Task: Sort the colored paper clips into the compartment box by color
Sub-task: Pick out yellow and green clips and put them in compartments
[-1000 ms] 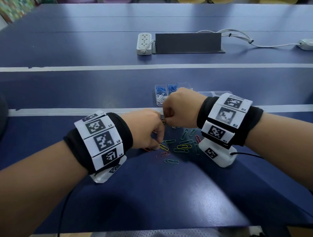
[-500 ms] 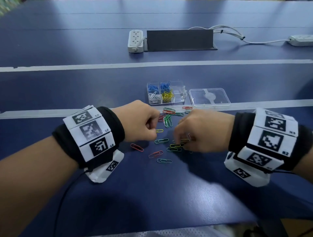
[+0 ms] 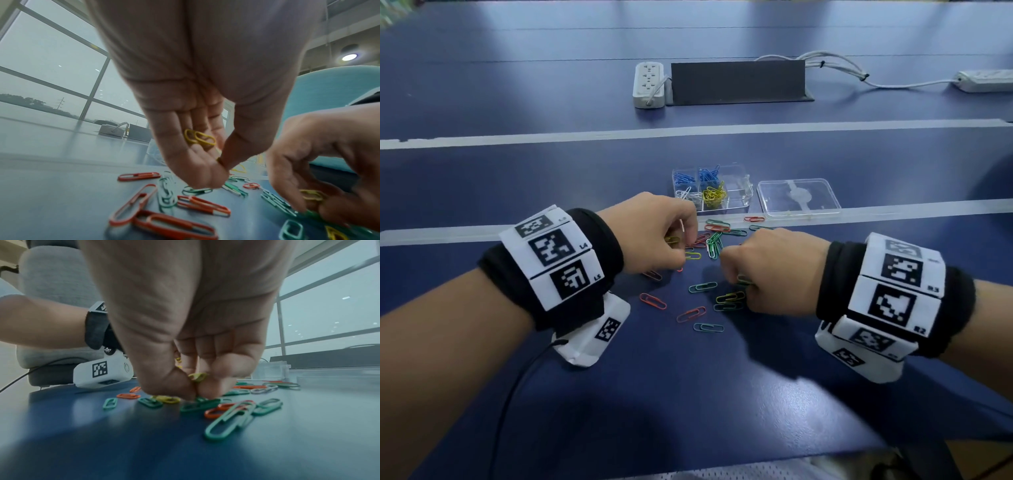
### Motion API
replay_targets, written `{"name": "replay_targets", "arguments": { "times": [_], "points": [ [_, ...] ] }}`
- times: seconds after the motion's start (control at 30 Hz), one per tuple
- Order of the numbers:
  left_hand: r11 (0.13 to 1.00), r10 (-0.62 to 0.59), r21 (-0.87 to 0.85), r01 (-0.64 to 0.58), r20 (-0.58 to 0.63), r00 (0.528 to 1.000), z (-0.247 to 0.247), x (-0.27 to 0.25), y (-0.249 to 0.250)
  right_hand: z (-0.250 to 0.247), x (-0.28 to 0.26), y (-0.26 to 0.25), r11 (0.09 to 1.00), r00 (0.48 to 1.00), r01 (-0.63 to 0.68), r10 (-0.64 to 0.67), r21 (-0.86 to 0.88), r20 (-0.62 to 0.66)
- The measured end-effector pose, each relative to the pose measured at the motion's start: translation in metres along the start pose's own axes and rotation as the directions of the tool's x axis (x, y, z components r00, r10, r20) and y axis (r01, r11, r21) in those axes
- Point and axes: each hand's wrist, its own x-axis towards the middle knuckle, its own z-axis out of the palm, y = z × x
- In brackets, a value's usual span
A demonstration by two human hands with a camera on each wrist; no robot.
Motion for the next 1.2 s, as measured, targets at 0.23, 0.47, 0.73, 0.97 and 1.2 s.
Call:
{"name": "replay_targets", "arguments": {
  "times": [0.23, 0.47, 0.73, 0.97, 1.2],
  "points": [
    [0.999, -0.033, 0.016, 0.034, -0.064, 0.997, -0.009, 0.013, -0.003, -0.026, 0.009, 0.015, 0.978, 0.983, -0.061, 0.094, 0.199, -0.160],
    [0.995, -0.102, -0.023, 0.099, -0.224, 0.969, -0.019, 0.061, 0.013, -0.052, 0.057, 0.039, 0.830, 0.919, -0.193, 0.340, 0.523, -0.199],
    [0.984, -0.179, -0.048, 0.173, -0.223, 0.958, -0.021, 0.082, 0.021, -0.058, 0.084, 0.044, 0.720, 0.901, -0.240, 0.415, 0.651, -0.127],
    [0.970, -0.203, -0.165, 0.177, -0.158, 0.966, -0.025, 0.080, 0.023, -0.062, 0.080, 0.052, 0.692, 0.923, -0.276, 0.384, 0.667, -0.017],
    [0.922, -0.217, -0.348, 0.171, -0.096, 0.972, -0.024, 0.084, 0.021, -0.065, 0.076, 0.057, 0.655, 0.936, -0.254, 0.352, 0.711, 0.011]
  ]
}}
